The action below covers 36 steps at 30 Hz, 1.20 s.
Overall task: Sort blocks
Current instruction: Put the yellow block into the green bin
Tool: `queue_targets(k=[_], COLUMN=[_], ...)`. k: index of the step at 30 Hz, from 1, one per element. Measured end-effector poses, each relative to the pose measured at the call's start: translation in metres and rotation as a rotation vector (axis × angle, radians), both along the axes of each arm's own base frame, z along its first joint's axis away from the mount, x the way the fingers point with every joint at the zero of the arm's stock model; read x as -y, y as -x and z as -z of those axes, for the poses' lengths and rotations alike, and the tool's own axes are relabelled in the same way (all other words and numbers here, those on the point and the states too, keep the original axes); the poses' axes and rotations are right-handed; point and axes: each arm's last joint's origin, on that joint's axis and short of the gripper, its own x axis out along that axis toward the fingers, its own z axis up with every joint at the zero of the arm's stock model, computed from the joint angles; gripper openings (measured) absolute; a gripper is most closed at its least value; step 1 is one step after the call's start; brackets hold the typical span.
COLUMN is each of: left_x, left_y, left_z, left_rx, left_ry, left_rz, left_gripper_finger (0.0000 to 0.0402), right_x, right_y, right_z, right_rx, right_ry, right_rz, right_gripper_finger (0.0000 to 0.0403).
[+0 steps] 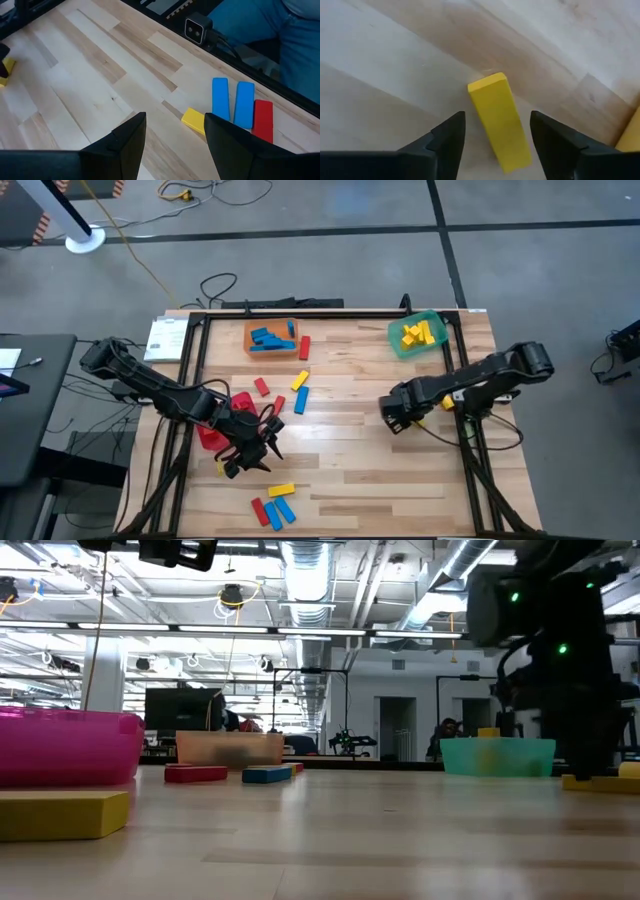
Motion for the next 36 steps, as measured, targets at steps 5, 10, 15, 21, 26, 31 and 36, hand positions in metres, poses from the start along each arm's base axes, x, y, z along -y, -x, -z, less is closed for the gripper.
queue_targets(k=[5, 10, 15, 21, 26, 31, 36], left_x=[0.0, 0.0, -0.001, -0.001, -0.001, -0.001, -0.001], left_y=[0.0, 0.001, 0.002, 0.002, 0.002, 0.001, 0.002], left_z=[0.001, 0.001, 0.002, 0.002, 0.002, 0.002, 0.016], left_rx=[-0.008, -0.017, -0.028, -0.028, -0.026, -0.03, -0.004], left_ry=[-0.004, -0.007, -0.015, -0.015, -0.015, -0.007, 0.021], left_rz=[0.0, -0.001, 0.002, 0.002, 0.002, -0.005, -0.016], left_gripper_finger=[0.0196, 0.0196, 0.0196, 0.0196, 0.0196, 0.0196, 0.0196], right_x=[0.006, 0.007, 0.005, 0.001, 0.005, 0.026, 0.054], right_y=[-0.002, -0.007, -0.011, -0.023, -0.039, -0.04, -0.039], right_z=[0.013, 0.02, 0.016, 0.002, -0.019, -0.043, -0.066], right_rx=[-0.099, -0.106, -0.008, 0.208, 0.487, 0.588, 0.608], right_ry=[-0.012, -0.023, -0.039, -0.049, 0.022, 0.232, 0.428], right_rz=[-0.002, -0.013, -0.039, -0.058, -0.115, -0.108, -0.079], right_gripper_finger=[0.0249, 0.0225, 0.0162, 0.0094, 0.0088, 0.0088, 0.0088])
